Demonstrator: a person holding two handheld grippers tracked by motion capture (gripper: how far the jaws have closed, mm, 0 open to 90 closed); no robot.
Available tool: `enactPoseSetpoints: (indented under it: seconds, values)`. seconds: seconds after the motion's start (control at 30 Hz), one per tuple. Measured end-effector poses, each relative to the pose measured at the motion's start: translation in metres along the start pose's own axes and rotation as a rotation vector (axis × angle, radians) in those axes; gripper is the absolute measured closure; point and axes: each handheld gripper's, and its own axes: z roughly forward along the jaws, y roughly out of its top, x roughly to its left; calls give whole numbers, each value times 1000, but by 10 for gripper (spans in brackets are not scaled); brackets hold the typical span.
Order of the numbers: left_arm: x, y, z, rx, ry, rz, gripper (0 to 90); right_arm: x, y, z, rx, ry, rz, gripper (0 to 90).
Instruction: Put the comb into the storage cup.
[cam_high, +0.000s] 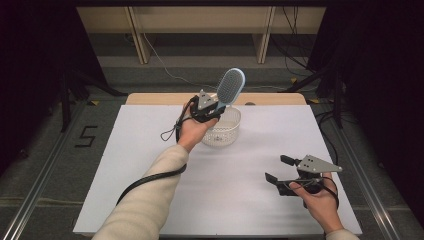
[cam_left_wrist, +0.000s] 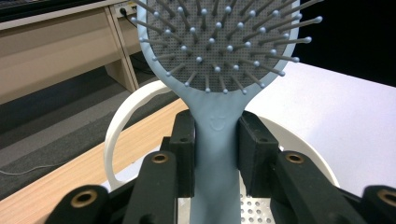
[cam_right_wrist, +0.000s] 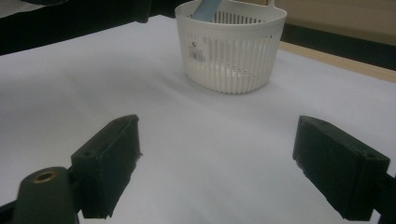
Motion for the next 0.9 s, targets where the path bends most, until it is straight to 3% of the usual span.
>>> enactPoseSetpoints:
  seconds: [0.9]
  values:
    - [0,-6,4,25,-10,17,695,0,0,0,1,1,-1,155]
